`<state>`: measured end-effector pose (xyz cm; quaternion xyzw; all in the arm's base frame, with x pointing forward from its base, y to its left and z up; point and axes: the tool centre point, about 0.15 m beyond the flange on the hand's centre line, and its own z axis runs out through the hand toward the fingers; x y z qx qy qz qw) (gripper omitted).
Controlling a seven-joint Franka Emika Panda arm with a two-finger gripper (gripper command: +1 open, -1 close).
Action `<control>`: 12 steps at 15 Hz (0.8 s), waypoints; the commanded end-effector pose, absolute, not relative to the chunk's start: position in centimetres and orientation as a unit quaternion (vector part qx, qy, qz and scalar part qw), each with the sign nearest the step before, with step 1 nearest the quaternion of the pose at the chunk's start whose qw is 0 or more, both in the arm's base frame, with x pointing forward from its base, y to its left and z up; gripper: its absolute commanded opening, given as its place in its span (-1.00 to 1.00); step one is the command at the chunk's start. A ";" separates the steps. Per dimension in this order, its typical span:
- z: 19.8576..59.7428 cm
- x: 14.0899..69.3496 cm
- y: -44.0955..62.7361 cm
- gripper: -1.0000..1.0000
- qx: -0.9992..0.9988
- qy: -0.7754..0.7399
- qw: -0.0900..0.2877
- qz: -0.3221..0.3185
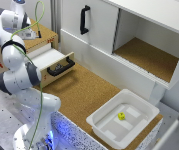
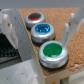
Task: Push down the green button to turn on the green light
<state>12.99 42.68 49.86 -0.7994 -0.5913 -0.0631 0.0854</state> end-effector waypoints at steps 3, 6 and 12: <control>47.5 14.4 44.2 -1.00 -0.806 -0.592 0.009 -0.007; 47.0 15.7 44.4 -1.00 -0.816 -0.578 0.013 -0.011; 46.7 17.5 46.3 -1.00 -0.827 -0.560 0.025 -0.039</control>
